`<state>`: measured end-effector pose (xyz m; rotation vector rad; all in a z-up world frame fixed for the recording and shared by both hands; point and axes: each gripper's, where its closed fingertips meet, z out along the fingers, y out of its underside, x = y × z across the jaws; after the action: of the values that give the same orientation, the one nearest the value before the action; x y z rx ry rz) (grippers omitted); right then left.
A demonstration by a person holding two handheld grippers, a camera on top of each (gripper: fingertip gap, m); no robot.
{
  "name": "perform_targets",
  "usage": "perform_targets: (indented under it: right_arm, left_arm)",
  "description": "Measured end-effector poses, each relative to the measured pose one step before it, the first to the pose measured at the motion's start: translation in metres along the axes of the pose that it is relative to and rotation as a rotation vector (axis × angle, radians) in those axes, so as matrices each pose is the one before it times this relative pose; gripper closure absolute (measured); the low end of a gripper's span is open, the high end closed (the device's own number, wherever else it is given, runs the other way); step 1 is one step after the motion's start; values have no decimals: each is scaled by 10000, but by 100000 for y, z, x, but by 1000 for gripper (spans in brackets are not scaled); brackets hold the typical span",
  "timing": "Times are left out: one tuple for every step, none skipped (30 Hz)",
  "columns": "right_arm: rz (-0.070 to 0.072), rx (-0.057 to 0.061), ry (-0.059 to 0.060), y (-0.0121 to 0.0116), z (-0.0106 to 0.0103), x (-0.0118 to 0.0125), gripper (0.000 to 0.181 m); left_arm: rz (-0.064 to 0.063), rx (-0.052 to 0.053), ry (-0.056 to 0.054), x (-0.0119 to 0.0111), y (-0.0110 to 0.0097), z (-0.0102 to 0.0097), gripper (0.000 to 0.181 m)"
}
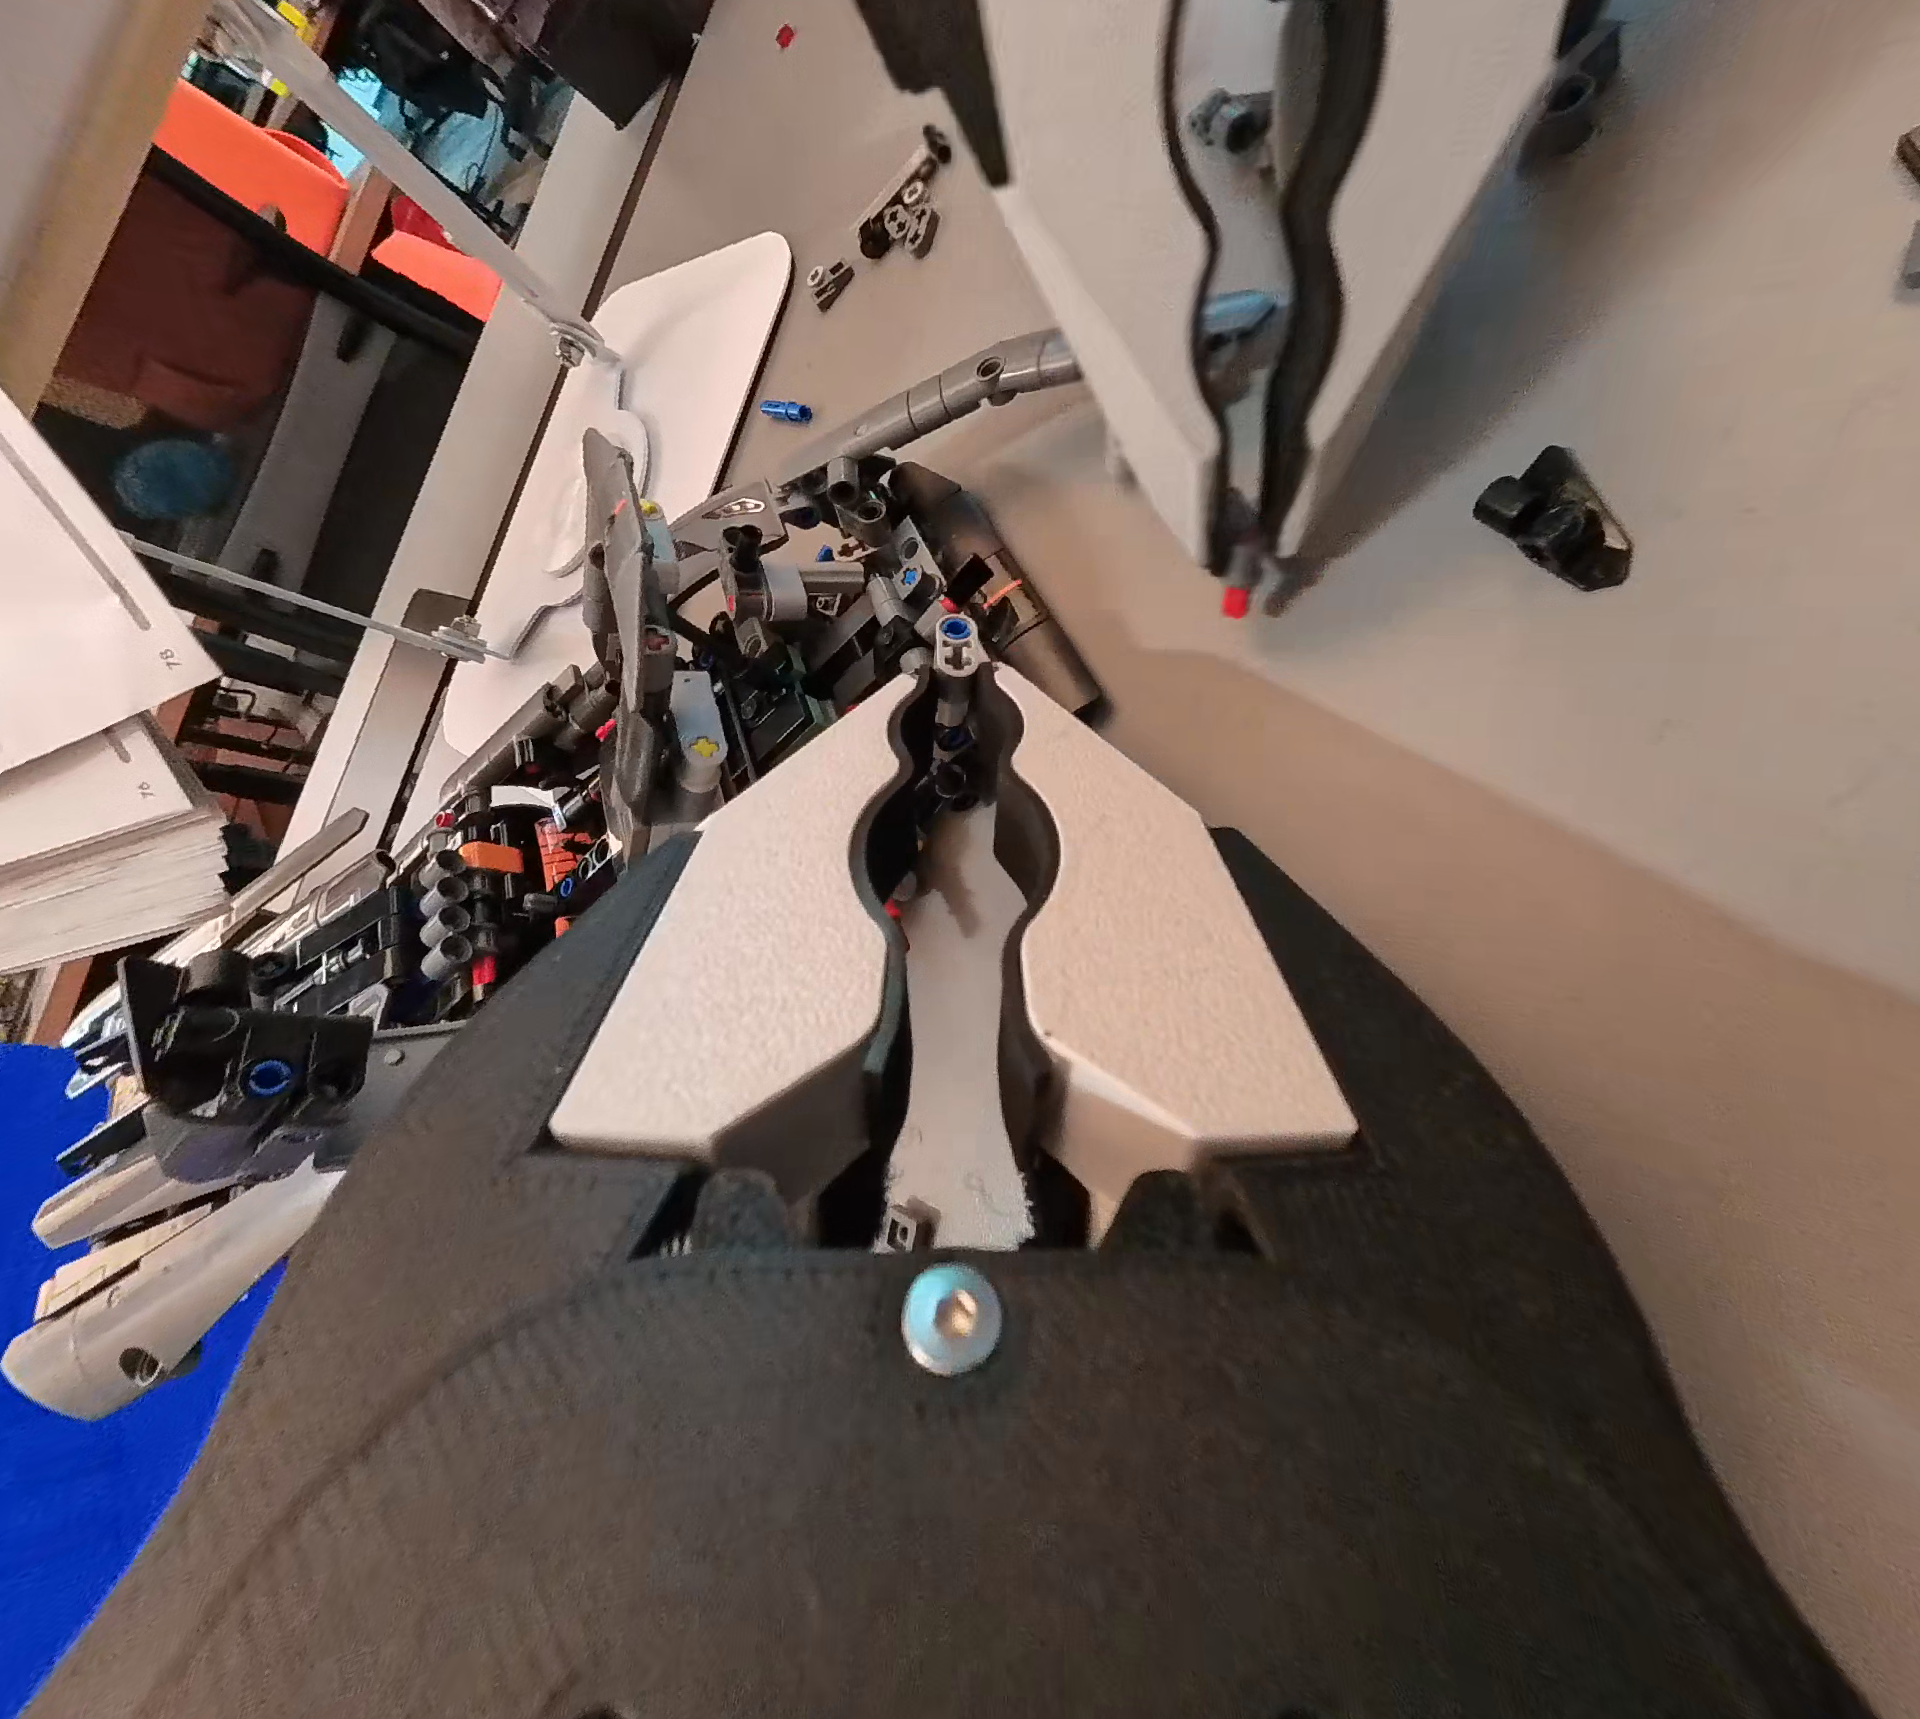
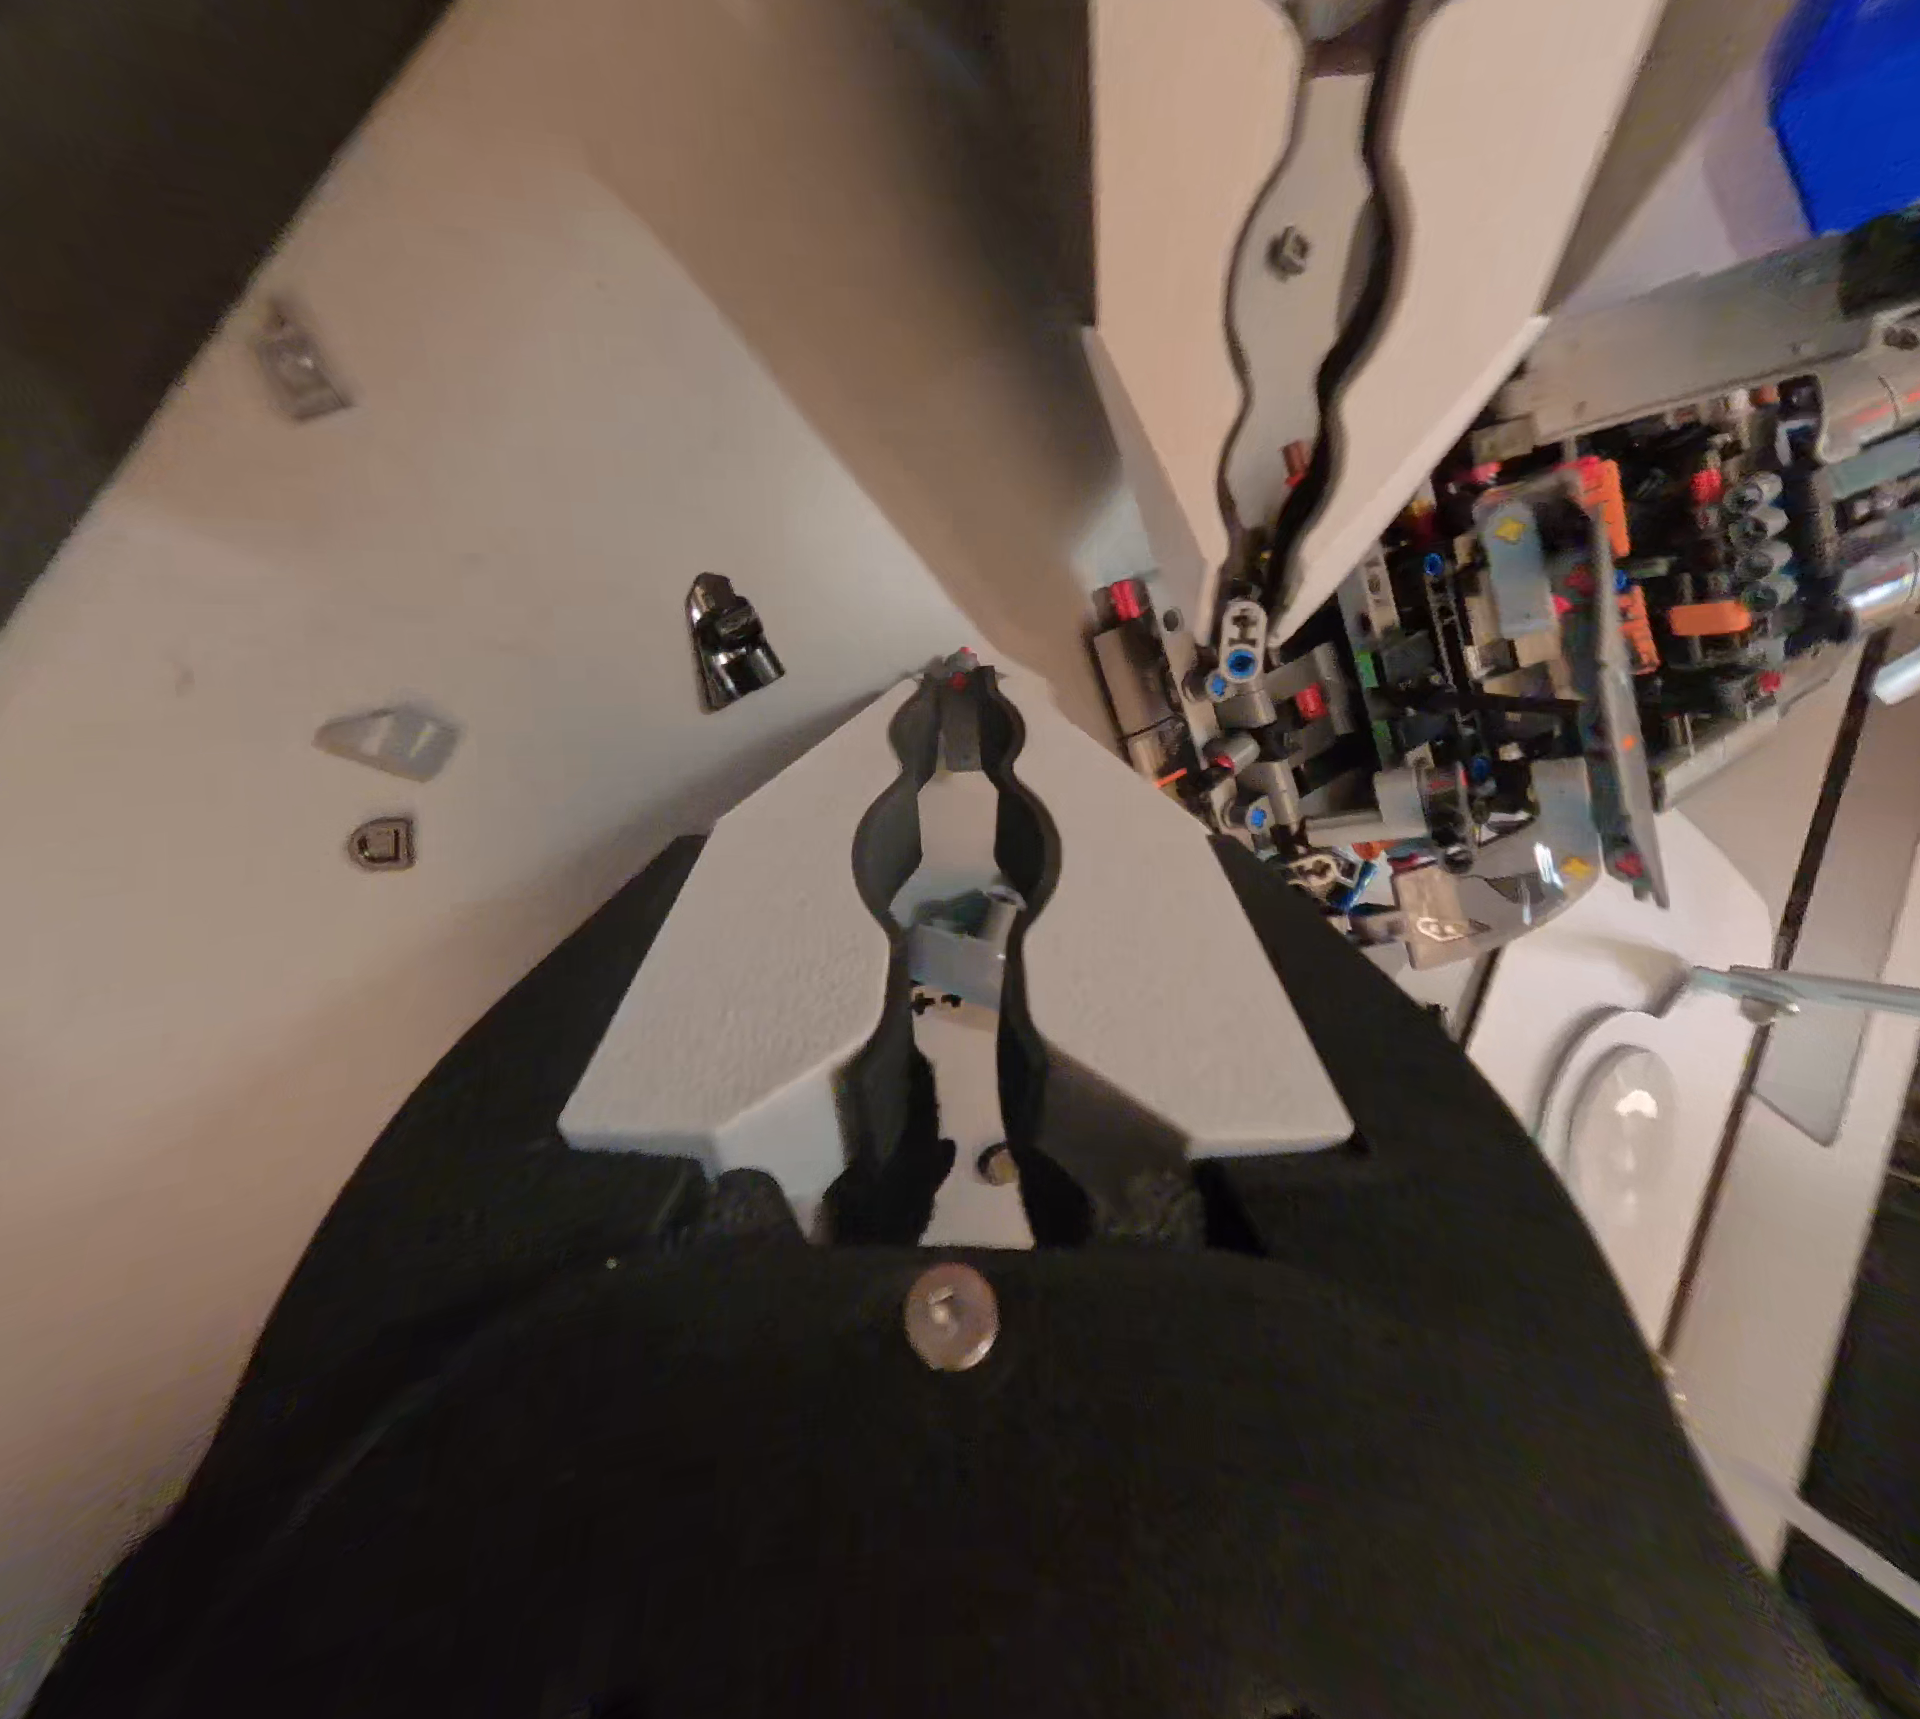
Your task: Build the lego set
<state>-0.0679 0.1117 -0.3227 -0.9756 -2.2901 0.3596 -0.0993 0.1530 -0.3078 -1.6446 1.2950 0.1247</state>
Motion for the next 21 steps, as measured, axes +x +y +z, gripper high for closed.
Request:
perform_targets:
  right_arm:
    - [-294, -139, 6, 142, 246, -257, 176]
    - [-237, -37, 3, -40, 175, -237, 173]
    - [-99, 45, -142, -165, 14, -298, 169]
    - [55, 86, -108, -177, -115, -57, 165]
    - [165, 180, 1, -218, -223, 234, 162]
    - [276, 258, -5, -240, -292, 342, 160]
    - [368, 255, 15, -202, -288, 447, 159]
    - [376, 197, 112, -77, -232, 615, 158]
    - [311, 136, 146, 16, -170, 629, 159]
    - [259, 105, 162, 85, -114, 587, 162]
    - [288, 82, 285, 146, -35, 749, 163]
    - [311, -17, 412, 260, 68, 909, 163]
    - [202, -99, 397, 266, 126, 834, 163]
    - [91, 2, 248, 8, 95, 532, 163]
    - [82, 40, 48, -116, 104, 160, 164]
    - [89, -102, 37, 75, 205, 59, 165]
    - [11, -150, 139, 153, 284, 99, 166]
    - [-104, -49, 102, 27, 259, -43, 167]
    - [-142, 60, 22, -123, 183, -213, 170]
    - [-100, 90, 67, -155, 132, -109, 173]
    - [-31, -1, 82, -15, 142, 11, 173]
  left_arm:
    - [-21, -3, 33, 5, 26, -2, 177]
    - [-13, -30, 44, 4, 93, -5, 177]
    - [11, -30, 29, 0, 103, -17, 177]
    - [22, -40, 47, 25, 131, -31, 177]
    - [-23, -9, 59, 23, 87, -29, 175]
    - [-58, 33, 72, 31, 12, -19, 174]
    - [-26, 22, 54, 32, -14, -32, 173]
    - [34, -19, -2, -40, 29, -40, 173]
    - [30, 0, 0, -46, -2, -66, 174]
    - [-16, 32, -9, -67, -34, -71, 175]
    - [4, 17, -31, -81, -24, -65, 175]
    - [22, -6, 1, -6, 1, -24, 175]
    - [24, 13, 20, 63, -31, 5, 176]
    - [60, -2, 10, 73, -32, 3, 178]
    - [61, -14, -6, 33, -28, 8, 178]
    - [19, -19, -20, -20, -20, -2, 178]
    - [19, -5, -16, -19, -31, 3, 179]
    - [16, -6, -12, 3, -3, 13, 179]
    - [12, -4, -10, -1, -4, 4, 179]
    - [1, -7, 0, -6, -11, 6, 179]
    - [17, -18, -8, -9, 16, 2, 179]
